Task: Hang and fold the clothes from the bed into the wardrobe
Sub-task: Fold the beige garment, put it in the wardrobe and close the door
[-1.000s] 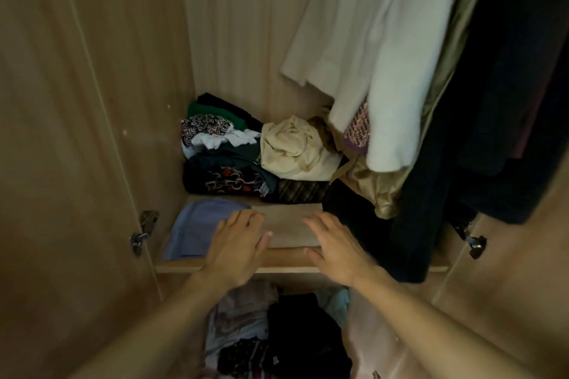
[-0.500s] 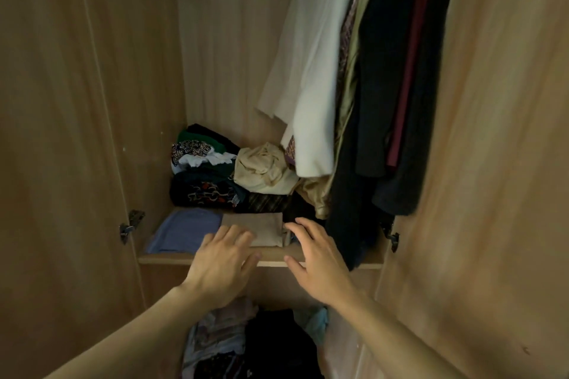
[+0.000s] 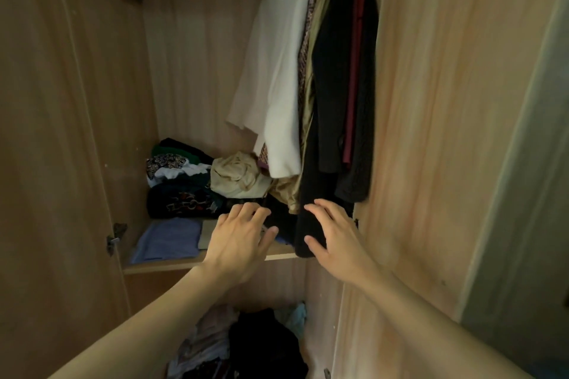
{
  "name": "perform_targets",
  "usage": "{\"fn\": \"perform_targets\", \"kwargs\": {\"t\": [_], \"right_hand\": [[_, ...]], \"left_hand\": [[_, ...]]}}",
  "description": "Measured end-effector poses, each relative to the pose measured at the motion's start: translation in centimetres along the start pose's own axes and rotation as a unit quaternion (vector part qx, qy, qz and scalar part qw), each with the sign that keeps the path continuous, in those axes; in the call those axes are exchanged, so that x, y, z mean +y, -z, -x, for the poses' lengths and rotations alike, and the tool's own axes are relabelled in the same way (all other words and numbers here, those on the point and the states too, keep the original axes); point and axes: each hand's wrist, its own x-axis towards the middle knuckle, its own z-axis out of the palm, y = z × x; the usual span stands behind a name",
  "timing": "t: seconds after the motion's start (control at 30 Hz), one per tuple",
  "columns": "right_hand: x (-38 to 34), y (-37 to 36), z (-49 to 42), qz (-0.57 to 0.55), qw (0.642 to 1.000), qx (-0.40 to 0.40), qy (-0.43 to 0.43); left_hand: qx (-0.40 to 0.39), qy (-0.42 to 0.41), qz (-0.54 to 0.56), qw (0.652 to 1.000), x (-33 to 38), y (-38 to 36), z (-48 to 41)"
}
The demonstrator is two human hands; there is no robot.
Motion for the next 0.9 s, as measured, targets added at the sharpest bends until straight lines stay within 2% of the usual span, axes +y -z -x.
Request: {"fn": "perform_targets", "kwargs": {"t": [0.17, 0.4, 0.63, 0.9], "right_hand": [[-1.5, 1.2, 2.4, 0.031, 0.998, -0.040, -0.032], [-1.8, 4.5, 6.2, 0.103, 0.992, -0.053, -0.048], [0.1, 9.1, 7.3, 0.134, 0.986, 0.050, -0.084], [4.8, 15.4, 8.9, 0.132, 0.980, 0.092, -0.115]], "left_hand": [[0.016, -0.006, 0.052, 0.999, -0.9, -0.7, 1.9], [-0.013, -0.037, 0.086, 0.996, 1.9, -2.9, 4.0], [0.009, -0.054, 0.066, 0.996, 5.2, -2.6, 2.4], [0.020, -0.090, 0.027, 0.995, 12.8, -1.8, -1.1]]}}
